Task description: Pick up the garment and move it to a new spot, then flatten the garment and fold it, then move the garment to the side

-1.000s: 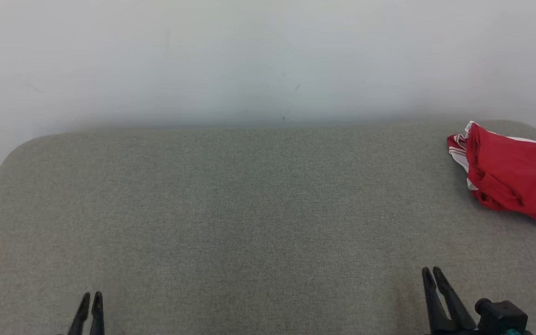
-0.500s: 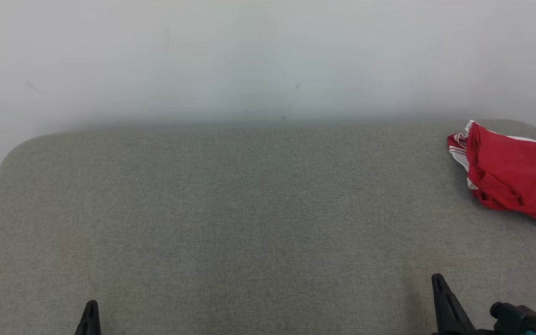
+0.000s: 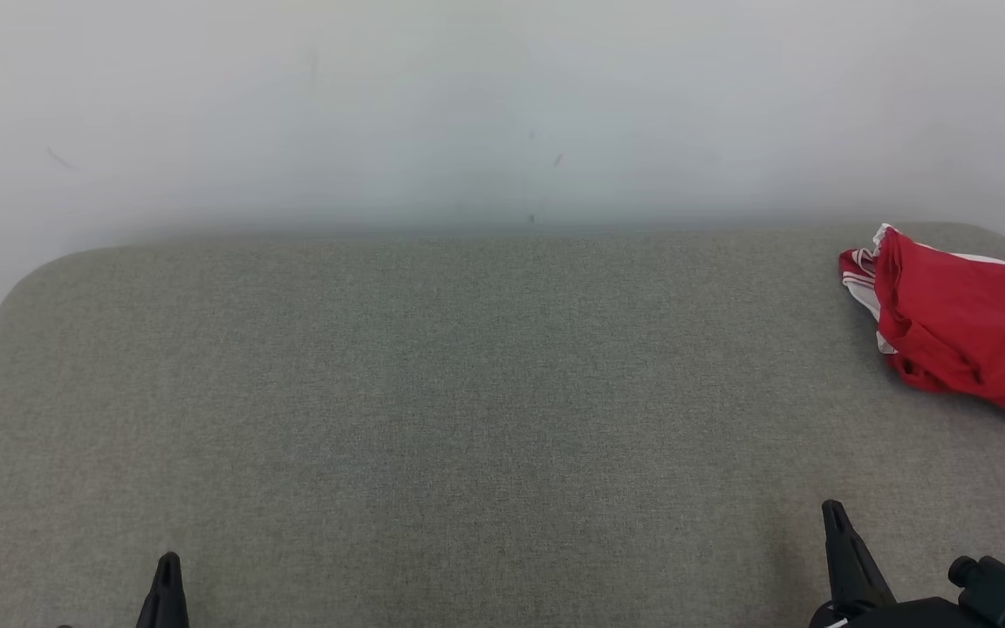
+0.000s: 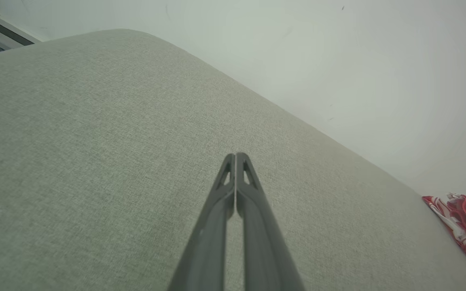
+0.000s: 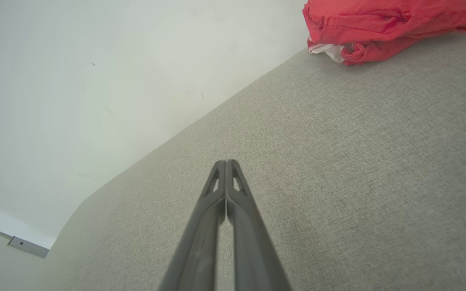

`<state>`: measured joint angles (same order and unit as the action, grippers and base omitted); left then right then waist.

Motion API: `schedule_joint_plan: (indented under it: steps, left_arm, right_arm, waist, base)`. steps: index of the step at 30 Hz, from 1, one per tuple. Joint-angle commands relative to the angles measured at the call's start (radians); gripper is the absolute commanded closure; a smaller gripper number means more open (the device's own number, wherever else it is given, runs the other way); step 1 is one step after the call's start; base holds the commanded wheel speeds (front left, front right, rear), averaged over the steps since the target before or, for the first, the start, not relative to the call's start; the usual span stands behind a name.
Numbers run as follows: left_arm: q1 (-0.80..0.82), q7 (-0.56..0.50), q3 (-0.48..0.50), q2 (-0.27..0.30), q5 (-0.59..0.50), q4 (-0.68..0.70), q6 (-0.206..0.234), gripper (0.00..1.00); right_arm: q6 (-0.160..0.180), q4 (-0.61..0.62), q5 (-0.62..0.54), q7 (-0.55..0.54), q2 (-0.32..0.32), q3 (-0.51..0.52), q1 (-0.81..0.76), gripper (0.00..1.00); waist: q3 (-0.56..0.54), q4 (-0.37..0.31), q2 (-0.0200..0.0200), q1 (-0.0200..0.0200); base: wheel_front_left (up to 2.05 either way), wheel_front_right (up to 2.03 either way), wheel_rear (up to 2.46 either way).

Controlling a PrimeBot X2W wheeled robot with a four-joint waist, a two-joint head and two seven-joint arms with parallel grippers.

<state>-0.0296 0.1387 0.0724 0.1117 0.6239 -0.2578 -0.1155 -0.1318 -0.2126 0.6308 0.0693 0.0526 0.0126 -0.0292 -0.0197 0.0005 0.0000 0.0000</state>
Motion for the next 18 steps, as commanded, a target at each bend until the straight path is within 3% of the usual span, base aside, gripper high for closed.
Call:
schedule_joint_plan:
  steps: [1, 18]
  left_arm:
    - [0.03, -0.007, 0.006, 0.002, 0.037, 0.016, -0.005, 1.0]
    - [0.061, -0.071, 0.016, -0.015, 0.285, 0.016, -0.009, 1.0]
  right_arm:
    - [0.0, 0.011, 0.038, -0.007, 0.006, 0.006, 0.026, 1.0]
    - [0.001, 0.001, 0.286, -0.049, 0.009, 0.027, 0.057, 1.0]
  waist:
    - [0.0, 0.0, 0.0, 0.0]
    - [0.004, 0.0, 0.0, 0.0]
  base:
    - [0.0, 0.0, 0.0]
    - [0.0, 0.0, 0.0]
